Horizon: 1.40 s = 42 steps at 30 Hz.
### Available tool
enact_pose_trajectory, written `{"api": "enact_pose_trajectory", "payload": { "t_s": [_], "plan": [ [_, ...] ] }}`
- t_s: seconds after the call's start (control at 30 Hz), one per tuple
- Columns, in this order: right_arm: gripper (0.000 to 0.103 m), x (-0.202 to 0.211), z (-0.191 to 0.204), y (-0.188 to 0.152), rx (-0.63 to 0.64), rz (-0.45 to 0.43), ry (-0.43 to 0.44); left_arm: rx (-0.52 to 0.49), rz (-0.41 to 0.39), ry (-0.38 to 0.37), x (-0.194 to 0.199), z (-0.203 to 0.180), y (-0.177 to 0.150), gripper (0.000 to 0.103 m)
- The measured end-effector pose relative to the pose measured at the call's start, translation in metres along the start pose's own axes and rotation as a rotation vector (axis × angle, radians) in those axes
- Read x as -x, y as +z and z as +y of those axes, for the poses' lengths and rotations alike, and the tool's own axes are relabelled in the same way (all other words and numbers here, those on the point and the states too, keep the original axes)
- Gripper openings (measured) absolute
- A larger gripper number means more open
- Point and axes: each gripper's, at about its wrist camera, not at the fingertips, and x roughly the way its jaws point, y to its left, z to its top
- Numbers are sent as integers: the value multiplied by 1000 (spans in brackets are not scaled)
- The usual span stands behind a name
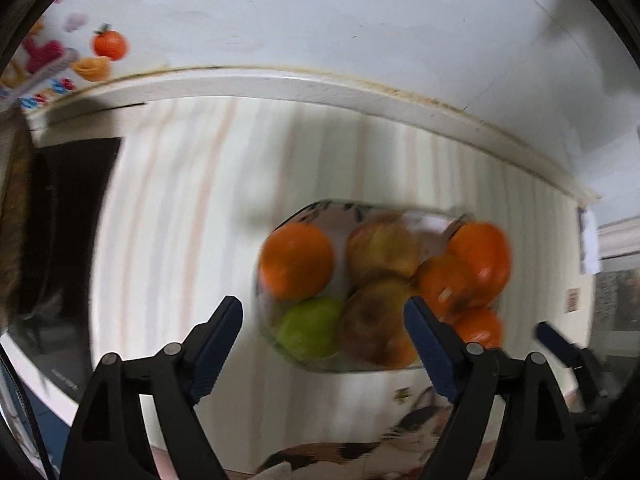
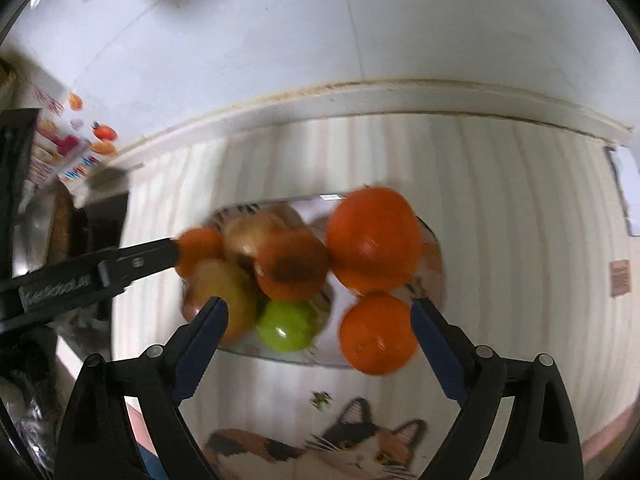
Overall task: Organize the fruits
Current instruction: 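Open both tools to release the fruits on the plate and withdraw, then grasp a cherry tomato with the left tool while the right tool grasps another cherry tomato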
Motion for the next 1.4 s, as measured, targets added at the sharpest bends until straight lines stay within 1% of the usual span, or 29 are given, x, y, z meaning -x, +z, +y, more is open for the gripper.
{"api": "enact_pose_trajectory", "payload": {
  "t_s": [0.07, 0.13, 0.17, 0.2, 0.23, 0.3, 0.33, 0.4, 0.5, 0.53, 0.67, 0.7, 0.73, 0.77, 0.83, 0.93, 1.07, 1.17, 1.23, 1.33, 1.37, 1.4],
  "plan": [
    [95, -1, 4, -16, 36, 15, 0, -13, -15, 48, 1, 3, -22, 82],
    [95, -5, 3, -36, 48, 30, 9, -14, -35, 79, 3, 12, -40, 82],
    [95, -6, 2, -46, 58, 31, -11, -16, -47, 98, 6, 16, -52, 82],
    [95, -5, 0, -55, 62, 26, -44, -18, -55, 104, 9, 18, -60, 82],
    [95, -3, -3, -61, 57, 19, -56, -23, -65, 111, 13, 21, -68, 82],
    [95, 8, -8, -72, 38, -6, -81, -42, -101, 135, 26, 22, -82, 82],
    [95, 18, -10, -77, 34, -31, -98, -51, -123, 142, 35, 22, -89, 82],
    [95, 37, -12, -83, 30, -74, -116, -63, -168, 143, 56, 22, -101, 82],
    [95, 70, -11, -91, 21, -126, -117, -72, -231, 125, 88, 17, -117, 82],
    [95, 84, -11, -94, 20, -144, -116, -74, -242, 130, 97, 14, -121, 82],
    [95, 126, -4, -110, 29, -212, -115, -88, -305, 93, 135, 10, -138, 82],
    [95, 137, -2, -115, 32, -228, -114, -93, -315, 85, 142, 8, -142, 82],
    [95, 146, 1, -119, 37, -239, -115, -103, -325, 98, 149, 6, -146, 82],
    [95, 157, 4, -124, 40, -252, -113, -108, -340, 95, 157, 6, -151, 82],
    [95, 174, 9, -134, 44, -278, -114, -120, -377, 86, 170, 4, -162, 82],
    [95, 192, 13, -147, 41, -312, -116, -141, -404, 84, 185, 2, -177, 82],
    [95, 216, 19, -166, 22, -352, -113, -152, -413, 66, 193, 3, -192, 82],
    [95, 227, 22, -177, 0, -373, -107, -160, -403, 54, 191, 4, -198, 82],
    [96, 227, 19, -181, -24, -371, -96, -159, -385, 49, 185, 6, -200, 82],
    [97, 211, 8, -186, -68, -309, -74, -164, -332, 46, 167, 6, -204, 83],
    [97, 201, 1, -187, -86, -279, -56, -166, -304, 56, 156, 5, -205, 85],
    [97, 186, -9, -189, -106, -230, -39, -167, -282, 63, 147, 4, -206, 88]
  ]
}}
